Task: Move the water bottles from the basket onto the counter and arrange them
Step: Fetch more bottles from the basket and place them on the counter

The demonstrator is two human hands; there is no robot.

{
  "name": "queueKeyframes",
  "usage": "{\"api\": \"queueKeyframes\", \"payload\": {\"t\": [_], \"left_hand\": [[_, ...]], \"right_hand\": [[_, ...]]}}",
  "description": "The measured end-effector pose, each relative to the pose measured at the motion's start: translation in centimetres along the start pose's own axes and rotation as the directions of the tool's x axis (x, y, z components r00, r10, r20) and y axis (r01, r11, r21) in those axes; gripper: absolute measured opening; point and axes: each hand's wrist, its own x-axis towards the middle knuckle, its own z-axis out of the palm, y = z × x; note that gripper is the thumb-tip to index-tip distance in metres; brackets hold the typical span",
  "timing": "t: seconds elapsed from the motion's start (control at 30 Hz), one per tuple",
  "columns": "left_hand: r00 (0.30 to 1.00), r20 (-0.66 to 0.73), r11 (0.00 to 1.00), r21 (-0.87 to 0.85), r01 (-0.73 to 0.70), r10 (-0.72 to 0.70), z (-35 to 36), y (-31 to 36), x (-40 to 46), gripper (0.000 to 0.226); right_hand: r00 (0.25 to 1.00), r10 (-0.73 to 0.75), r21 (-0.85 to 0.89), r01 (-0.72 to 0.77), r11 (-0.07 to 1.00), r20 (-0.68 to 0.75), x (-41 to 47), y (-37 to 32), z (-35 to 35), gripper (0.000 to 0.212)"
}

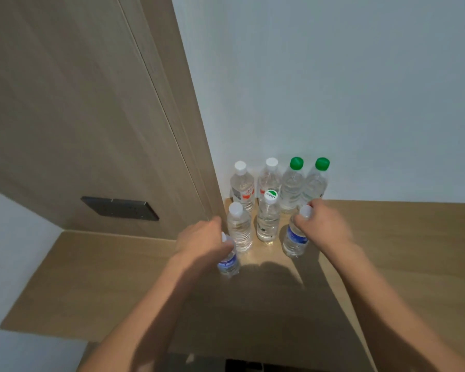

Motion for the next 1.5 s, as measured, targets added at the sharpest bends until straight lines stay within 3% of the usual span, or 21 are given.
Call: {"api": "queueKeyframes", "payload": {"t": [0.2, 0.4, 0.63, 0.87, 1.2, 1.5], "left_hand": [[0.92, -0.364, 0.981, -0.067, -0.181, 0.145, -1.6, 3.3, -0.4, 0.038], [0.788, -0.488, 0.88, -0.081, -0.469, 0.375, 0.0, 9.0, -0.5, 0.033], [0.633, -0.491, 0.732, 0.015, -0.681, 0.599, 1.7, 20.5, -4.6, 0.033], [0.487, -0.471, 0.569, 0.04, -0.821, 0.736, 5.2, 38.6, -13.1, 0.033], [0.197, -0.398, 0.251, 0.088, -0.964, 0.896, 11.1, 64.3, -26.9, 0.032], [0.031, -0.287, 0.042, 0.031, -0.999, 0.957, 19.2, 85.9, -31.1, 0.031]], "right_hand": [[0.998, -0.024, 0.082, 0.029, 0.996, -0.062, -3.8, 0.8, -2.0, 0.06], [0.968, -0.086, 0.07, 0.105, 0.992, -0.237, -9.2, 4.7, -5.0, 0.058], [0.917, 0.074, 0.12, -0.029, 0.992, -0.391, -15.9, 14.9, -10.7, 0.059], [0.845, 0.238, 0.186, -0.167, 0.968, -0.478, -26.0, 30.4, -17.3, 0.06], [0.613, 0.473, 0.267, -0.4, 0.877, -0.633, -40.3, 51.7, -27.2, 0.059], [0.467, 0.679, 0.463, -0.502, 0.731, -0.566, -42.9, 69.6, -31.4, 0.057]]}}
